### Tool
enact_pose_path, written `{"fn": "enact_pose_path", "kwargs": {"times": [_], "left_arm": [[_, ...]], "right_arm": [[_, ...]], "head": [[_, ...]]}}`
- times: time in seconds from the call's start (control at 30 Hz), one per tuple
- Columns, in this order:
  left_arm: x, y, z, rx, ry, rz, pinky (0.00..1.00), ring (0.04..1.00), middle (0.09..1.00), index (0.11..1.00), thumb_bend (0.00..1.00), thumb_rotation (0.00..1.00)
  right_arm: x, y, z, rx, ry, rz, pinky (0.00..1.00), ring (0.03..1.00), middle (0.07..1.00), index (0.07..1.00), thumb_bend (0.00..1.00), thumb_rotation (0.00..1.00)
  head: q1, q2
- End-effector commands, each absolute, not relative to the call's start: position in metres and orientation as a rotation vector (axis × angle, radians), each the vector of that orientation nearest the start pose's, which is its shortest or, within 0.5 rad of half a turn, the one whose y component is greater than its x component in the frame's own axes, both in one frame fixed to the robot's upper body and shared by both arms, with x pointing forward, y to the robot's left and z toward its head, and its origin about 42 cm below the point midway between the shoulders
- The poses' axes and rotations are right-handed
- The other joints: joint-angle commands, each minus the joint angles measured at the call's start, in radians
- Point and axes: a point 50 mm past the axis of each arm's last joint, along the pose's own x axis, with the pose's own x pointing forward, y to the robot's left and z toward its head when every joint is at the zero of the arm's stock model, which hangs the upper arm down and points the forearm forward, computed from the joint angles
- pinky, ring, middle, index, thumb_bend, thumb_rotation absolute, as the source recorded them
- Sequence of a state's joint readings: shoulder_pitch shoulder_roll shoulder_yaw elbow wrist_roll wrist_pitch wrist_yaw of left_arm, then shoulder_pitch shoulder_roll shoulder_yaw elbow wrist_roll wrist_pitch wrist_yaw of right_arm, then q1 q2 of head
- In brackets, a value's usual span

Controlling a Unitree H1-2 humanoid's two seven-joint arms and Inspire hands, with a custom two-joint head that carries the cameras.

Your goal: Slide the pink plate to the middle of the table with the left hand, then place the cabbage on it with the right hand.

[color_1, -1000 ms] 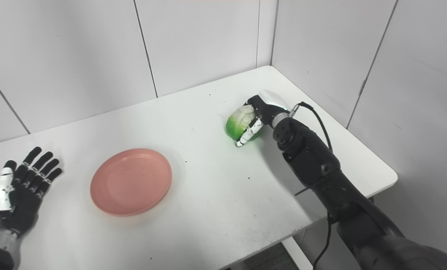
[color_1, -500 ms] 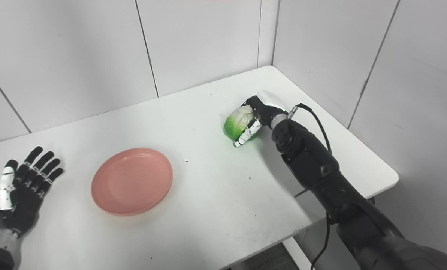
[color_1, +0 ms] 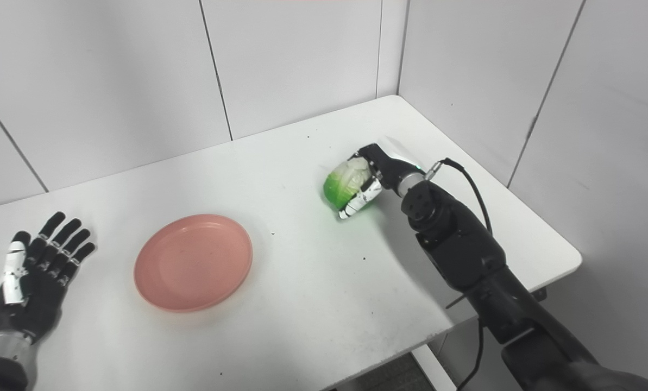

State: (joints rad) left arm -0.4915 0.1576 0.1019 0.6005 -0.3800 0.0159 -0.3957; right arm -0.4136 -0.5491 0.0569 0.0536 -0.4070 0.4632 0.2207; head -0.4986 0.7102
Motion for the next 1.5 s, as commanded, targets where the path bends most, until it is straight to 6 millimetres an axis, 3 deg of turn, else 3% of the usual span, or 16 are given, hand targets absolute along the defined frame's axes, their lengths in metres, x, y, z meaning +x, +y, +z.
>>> {"fn": "enact_pose_path", "kwargs": {"times": [0.0, 0.27, 0.57, 0.73, 1.17, 1.47], "left_arm": [[0.417, 0.240, 0.083, -0.275, 0.217, -0.317, 0.90, 0.897, 0.896, 0.889, 0.56, 1.00], [0.411, 0.219, 0.086, -0.251, 0.212, -0.305, 0.88, 0.888, 0.883, 0.877, 0.53, 1.00], [0.402, 0.190, 0.092, -0.240, 0.216, -0.289, 0.87, 0.876, 0.870, 0.860, 0.52, 1.00], [0.399, 0.174, 0.094, -0.243, 0.229, -0.274, 0.86, 0.872, 0.867, 0.861, 0.50, 1.00], [0.396, 0.150, 0.102, -0.216, 0.205, -0.262, 0.85, 0.870, 0.866, 0.867, 0.51, 1.00], [0.396, 0.139, 0.104, -0.208, 0.202, -0.259, 0.85, 0.869, 0.866, 0.865, 0.51, 1.00]], "right_arm": [[0.408, -0.356, 0.276, -0.922, 0.046, -0.074, 0.38, 0.438, 0.476, 0.495, 0.53, 0.00], [0.413, -0.306, 0.311, -0.933, -0.101, 0.031, 0.38, 0.429, 0.462, 0.509, 0.53, 0.00], [0.423, -0.253, 0.318, -0.928, -0.161, 0.156, 0.40, 0.437, 0.467, 0.503, 0.53, 0.00], [0.432, -0.222, 0.309, -0.908, -0.186, 0.248, 0.39, 0.428, 0.468, 0.507, 0.53, 0.00], [0.447, -0.153, 0.268, -0.860, -0.200, 0.429, 0.38, 0.408, 0.473, 0.523, 0.52, 0.00], [0.454, -0.130, 0.244, -0.859, -0.156, 0.485, 0.36, 0.393, 0.486, 0.531, 0.52, 0.00]], "head": [[0.014, -0.003], [0.099, -0.016], [0.225, -0.022], [0.317, -0.021], [0.434, -0.009], [0.456, 0.002]]}}
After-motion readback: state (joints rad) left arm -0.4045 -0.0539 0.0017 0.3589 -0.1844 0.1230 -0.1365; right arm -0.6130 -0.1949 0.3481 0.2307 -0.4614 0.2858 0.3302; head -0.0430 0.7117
